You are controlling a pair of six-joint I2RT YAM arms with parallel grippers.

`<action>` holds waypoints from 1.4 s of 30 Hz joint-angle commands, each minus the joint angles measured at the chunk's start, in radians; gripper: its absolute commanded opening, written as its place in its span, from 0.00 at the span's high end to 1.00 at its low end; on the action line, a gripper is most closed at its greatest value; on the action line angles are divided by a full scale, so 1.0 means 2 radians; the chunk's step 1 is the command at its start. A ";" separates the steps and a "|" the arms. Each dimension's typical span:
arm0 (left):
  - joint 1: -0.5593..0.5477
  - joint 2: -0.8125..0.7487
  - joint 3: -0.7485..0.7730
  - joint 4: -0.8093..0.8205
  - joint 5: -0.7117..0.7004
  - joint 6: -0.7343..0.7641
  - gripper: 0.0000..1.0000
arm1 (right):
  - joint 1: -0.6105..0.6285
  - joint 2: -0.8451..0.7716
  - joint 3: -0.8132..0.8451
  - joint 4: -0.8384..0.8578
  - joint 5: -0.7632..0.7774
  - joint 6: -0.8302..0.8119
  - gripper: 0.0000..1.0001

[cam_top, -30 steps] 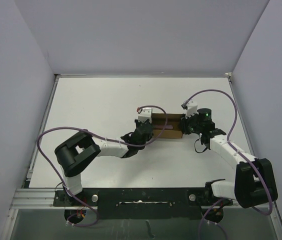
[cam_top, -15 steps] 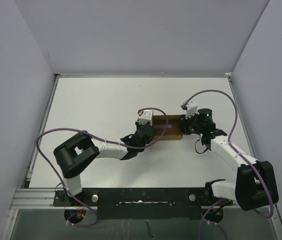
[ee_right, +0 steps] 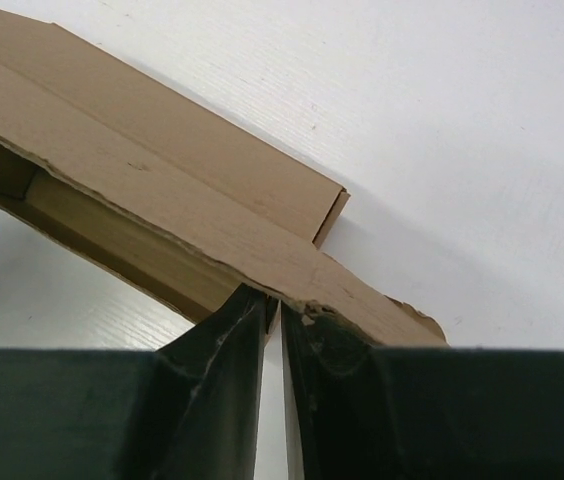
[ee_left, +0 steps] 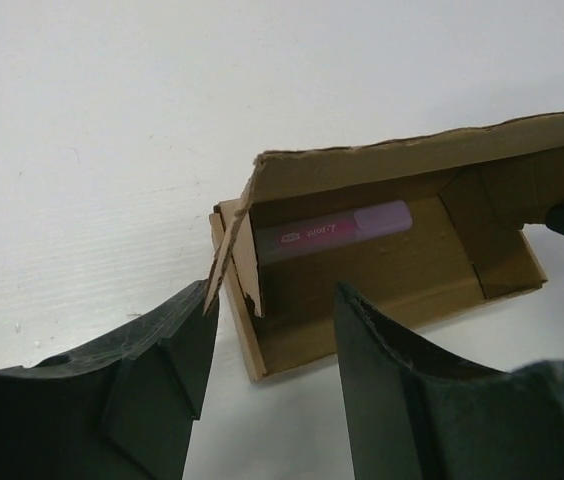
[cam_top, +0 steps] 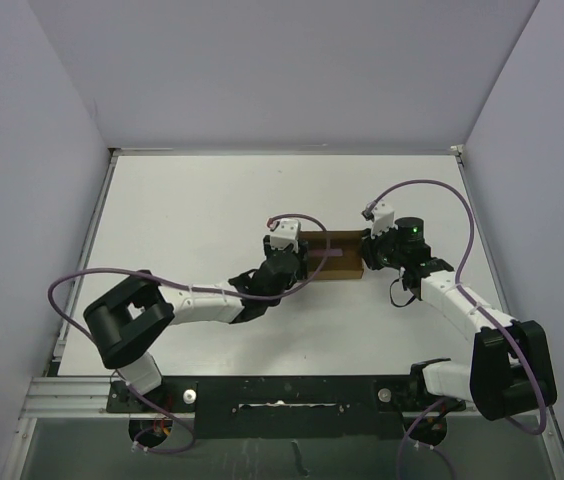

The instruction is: Fold the paper box

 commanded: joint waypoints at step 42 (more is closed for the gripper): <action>0.159 0.028 0.190 -0.159 0.449 0.015 0.52 | -0.003 0.003 0.011 0.011 -0.022 -0.020 0.88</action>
